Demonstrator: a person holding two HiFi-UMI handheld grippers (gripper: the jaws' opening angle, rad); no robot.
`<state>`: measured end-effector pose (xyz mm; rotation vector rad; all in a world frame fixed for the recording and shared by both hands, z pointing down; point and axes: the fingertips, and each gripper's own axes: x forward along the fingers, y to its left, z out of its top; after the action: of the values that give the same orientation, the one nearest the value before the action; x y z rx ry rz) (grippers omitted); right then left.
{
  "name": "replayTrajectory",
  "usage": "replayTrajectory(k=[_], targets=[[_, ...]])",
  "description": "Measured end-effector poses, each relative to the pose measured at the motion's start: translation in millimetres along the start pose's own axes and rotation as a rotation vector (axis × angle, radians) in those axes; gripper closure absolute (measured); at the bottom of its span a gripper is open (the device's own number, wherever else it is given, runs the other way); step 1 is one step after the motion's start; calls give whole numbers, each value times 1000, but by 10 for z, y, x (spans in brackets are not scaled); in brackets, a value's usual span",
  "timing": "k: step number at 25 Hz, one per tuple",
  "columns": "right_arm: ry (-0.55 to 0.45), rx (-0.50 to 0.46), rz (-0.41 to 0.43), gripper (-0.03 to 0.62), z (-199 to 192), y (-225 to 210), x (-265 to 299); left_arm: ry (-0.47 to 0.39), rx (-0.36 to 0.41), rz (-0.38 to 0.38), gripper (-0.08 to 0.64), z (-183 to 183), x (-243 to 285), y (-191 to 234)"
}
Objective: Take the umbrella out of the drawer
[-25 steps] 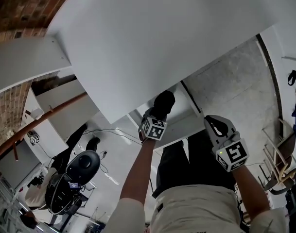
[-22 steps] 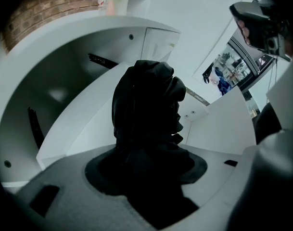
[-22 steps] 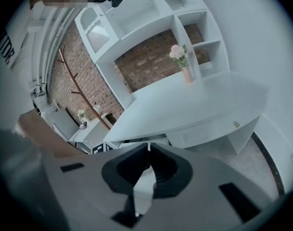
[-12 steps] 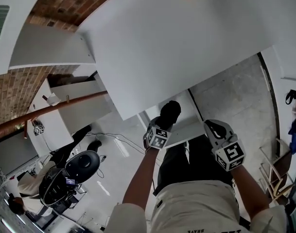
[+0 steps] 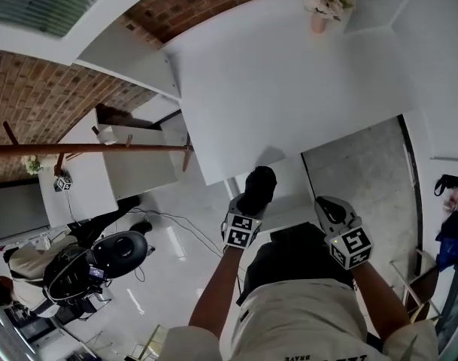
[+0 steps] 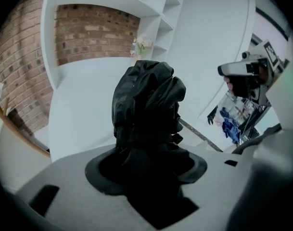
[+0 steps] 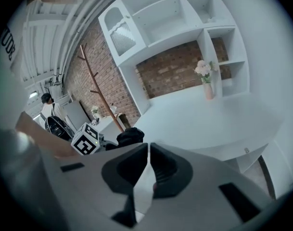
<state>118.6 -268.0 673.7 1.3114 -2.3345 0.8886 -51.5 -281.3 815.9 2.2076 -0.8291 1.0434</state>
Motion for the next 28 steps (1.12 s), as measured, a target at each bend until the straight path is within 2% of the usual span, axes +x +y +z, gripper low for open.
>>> replayTrajectory(k=[8, 12, 21, 28], targets=[[-17, -107, 22, 557, 192, 406, -69, -183, -134, 65, 299, 145, -654, 73], [-31, -145, 19, 557, 265, 506, -190, -254, -187, 98, 299, 87, -914, 78], [-61, -208, 42, 557, 241, 967, -387, -400, -259, 142, 299, -44, -1656, 8], [-108, -253, 60, 557, 200, 1322, -652, -504, -269, 153, 299, -78, -2192, -197]])
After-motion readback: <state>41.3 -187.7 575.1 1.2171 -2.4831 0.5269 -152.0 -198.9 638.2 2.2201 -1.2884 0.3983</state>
